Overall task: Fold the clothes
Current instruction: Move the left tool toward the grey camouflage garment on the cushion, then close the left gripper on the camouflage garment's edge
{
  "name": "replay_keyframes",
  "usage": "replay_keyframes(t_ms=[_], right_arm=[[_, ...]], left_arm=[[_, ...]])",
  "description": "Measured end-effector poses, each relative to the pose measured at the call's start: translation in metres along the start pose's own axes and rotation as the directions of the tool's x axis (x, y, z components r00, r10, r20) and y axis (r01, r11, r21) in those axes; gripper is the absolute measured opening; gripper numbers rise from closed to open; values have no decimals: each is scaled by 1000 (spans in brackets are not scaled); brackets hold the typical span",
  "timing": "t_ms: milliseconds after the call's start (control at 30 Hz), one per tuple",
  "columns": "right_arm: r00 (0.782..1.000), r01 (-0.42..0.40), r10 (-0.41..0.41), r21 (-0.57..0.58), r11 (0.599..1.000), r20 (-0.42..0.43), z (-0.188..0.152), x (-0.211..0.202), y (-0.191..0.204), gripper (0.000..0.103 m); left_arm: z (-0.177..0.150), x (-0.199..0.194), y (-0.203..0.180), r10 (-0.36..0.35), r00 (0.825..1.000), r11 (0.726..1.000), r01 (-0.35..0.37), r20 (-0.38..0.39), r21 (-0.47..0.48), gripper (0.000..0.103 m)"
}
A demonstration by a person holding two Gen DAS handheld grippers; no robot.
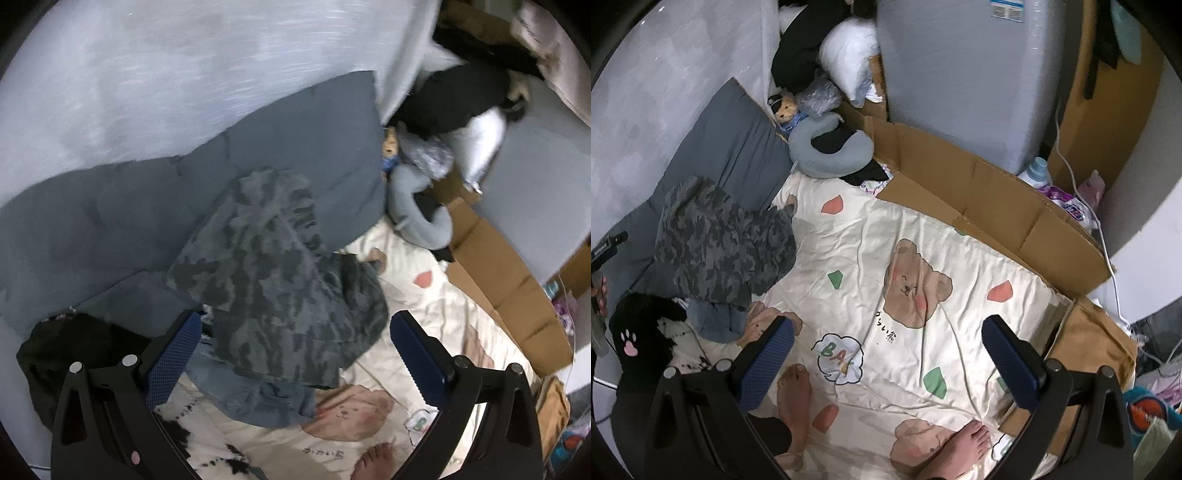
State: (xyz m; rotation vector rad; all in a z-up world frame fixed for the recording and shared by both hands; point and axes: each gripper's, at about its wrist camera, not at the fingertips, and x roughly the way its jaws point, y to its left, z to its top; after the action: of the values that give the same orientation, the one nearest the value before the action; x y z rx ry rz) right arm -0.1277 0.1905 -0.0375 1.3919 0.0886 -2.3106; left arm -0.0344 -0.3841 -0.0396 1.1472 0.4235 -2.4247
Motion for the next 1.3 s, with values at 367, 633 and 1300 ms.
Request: replay_keyframes(t_ms=[367,633,1300], right_arm=[[999,-41,38,-75,996,-34,1,37,4,96],[995,-70,67,-47,996,-77,-5,65,-5,96],[971,-39,17,-88,995,-239,-36,132,-9,96]], left_arm=[[-10,57,77,34,999,983,-35,-8,-182,102],[-19,113,107,32,999,974,-30,5,-223,102],[-20,204,159,-19,998,921,42,65,-386,34]])
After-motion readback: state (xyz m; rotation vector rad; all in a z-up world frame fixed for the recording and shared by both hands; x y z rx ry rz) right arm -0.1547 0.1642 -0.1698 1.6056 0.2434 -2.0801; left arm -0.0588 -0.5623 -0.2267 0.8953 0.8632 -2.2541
